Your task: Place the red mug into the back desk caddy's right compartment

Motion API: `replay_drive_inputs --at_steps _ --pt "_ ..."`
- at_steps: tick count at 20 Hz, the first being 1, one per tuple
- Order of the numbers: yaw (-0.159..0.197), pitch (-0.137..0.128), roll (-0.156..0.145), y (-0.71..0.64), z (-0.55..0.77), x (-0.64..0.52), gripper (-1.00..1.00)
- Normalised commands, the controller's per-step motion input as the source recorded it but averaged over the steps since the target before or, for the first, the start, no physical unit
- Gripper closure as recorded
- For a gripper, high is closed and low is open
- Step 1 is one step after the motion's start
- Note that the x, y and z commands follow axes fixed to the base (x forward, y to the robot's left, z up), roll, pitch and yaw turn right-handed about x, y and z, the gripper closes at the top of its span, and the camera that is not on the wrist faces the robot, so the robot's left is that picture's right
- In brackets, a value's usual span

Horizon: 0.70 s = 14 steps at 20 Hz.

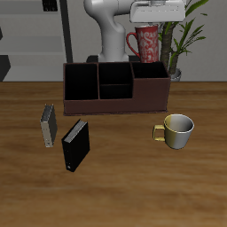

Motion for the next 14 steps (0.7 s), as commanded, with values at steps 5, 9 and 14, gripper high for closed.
replay_drive_inputs --at_steps 5,9,14 --pt "-0.003 0.001 0.029 0.12 -0.08 -0.01 1.0" --pt "-0.024 -0.017 0.003 0.01 -0.07 0.0 1.0" --pt "-0.004 -0.013 0.025 0.07 -0.09 -0.03 1.0"
